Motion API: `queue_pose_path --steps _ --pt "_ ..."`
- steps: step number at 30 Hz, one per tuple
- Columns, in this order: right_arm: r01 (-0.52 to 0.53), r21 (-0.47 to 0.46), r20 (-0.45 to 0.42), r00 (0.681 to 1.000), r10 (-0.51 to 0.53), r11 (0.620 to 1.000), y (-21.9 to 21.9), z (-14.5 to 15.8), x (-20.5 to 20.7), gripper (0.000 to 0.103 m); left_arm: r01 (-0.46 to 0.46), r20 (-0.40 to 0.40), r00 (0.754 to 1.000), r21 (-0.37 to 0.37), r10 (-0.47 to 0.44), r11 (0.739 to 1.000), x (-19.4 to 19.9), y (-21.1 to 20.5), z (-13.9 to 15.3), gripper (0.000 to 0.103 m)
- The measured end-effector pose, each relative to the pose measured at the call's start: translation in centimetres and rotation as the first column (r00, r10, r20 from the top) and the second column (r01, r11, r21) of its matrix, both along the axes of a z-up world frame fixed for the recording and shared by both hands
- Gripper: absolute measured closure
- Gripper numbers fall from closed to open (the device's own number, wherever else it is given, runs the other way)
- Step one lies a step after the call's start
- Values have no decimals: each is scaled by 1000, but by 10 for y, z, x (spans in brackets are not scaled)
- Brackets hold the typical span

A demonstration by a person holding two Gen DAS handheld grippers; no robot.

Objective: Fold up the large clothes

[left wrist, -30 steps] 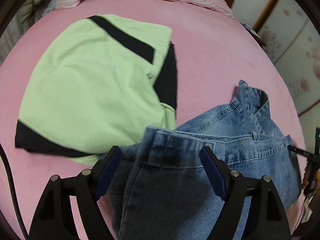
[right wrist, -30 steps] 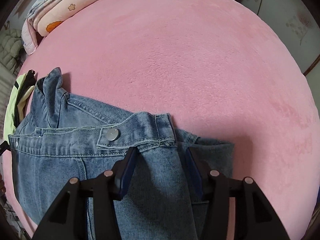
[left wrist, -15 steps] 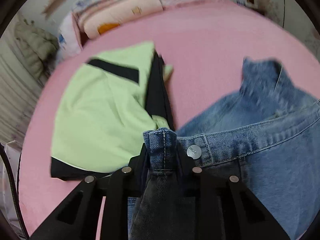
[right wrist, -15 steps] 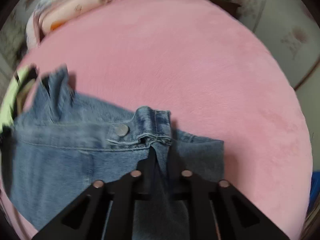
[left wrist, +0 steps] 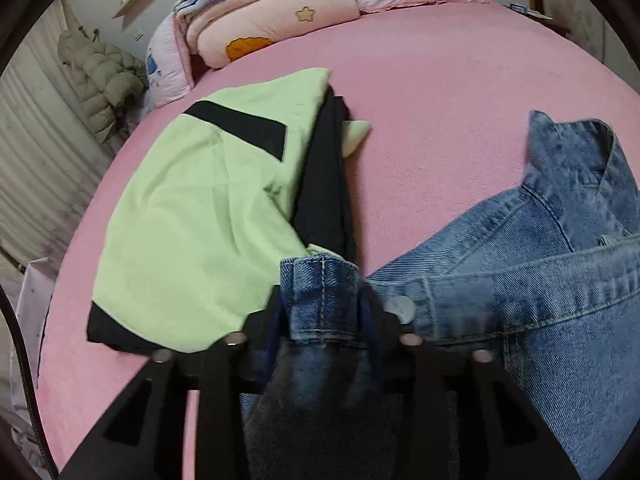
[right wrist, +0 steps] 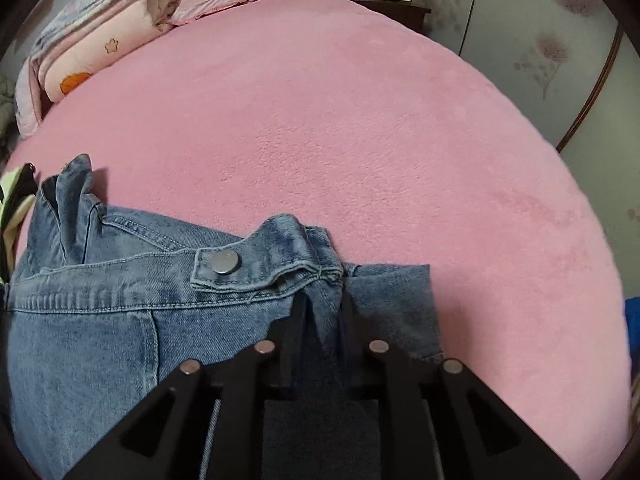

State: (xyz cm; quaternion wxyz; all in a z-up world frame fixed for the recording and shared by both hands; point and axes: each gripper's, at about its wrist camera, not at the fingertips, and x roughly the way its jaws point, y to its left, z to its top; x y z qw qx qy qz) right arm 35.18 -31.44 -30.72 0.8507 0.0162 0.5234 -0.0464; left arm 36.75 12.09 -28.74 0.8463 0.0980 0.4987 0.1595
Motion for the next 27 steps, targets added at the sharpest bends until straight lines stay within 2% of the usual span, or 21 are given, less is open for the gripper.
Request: queue_pose_path --steps 1,2,3,4,7,10,13,16,18,20,22,25,27 --pt "-5 -23 -9 1000 5 1000 2 6 -1 80 -8 -4 1000 -12 8 1000 0 3 4 55" --pt "-9 -33 -10 1000 9 999 3 11 -3 79 -16 -14 1000 -31 16 999 0 5 9 51" --pt "-13 -39 -8 1000 13 999 1 18 -7 79 -27 -28 999 -42 26 999 1 7 15 41" --pt "-17 -34 -2 1000 17 999 -6 30 -15 78 -39 -37 999 -50 37 998 0 9 22 36" --pt "-15 2 23 1000 15 1000 -3 55 -27 77 -30 -20 999 -105 28 994 -11 4 46 32" --pt "-15 68 66 998 10 998 -1 90 -45 68 -20 -10 1000 -147 19 989 -24 -2 78 26" --pt "-33 140 104 994 18 990 4 118 -56 66 -16 11 1000 -169 18 985 -38 -10 109 25" --pt "-81 143 123 990 64 986 23 138 -76 66 -13 46 999 -220 24 975 -59 -20 136 25" --pt "-126 135 131 985 109 983 37 142 -89 66 -9 73 997 -275 30 961 -81 -30 146 25" --pt "-184 119 135 977 167 976 61 140 -107 66 -21 78 996 -306 48 952 -102 -40 144 25" --pt "-241 114 120 966 227 964 87 128 -124 66 -31 50 998 -321 49 947 -121 -52 128 25" --pt "-294 132 66 956 287 947 116 96 -141 66 -94 -19 996 -279 93 956 -141 -59 94 25" --pt "-308 119 24 951 307 944 126 72 -146 66 -169 -71 985 -263 156 950 -154 -54 65 25"
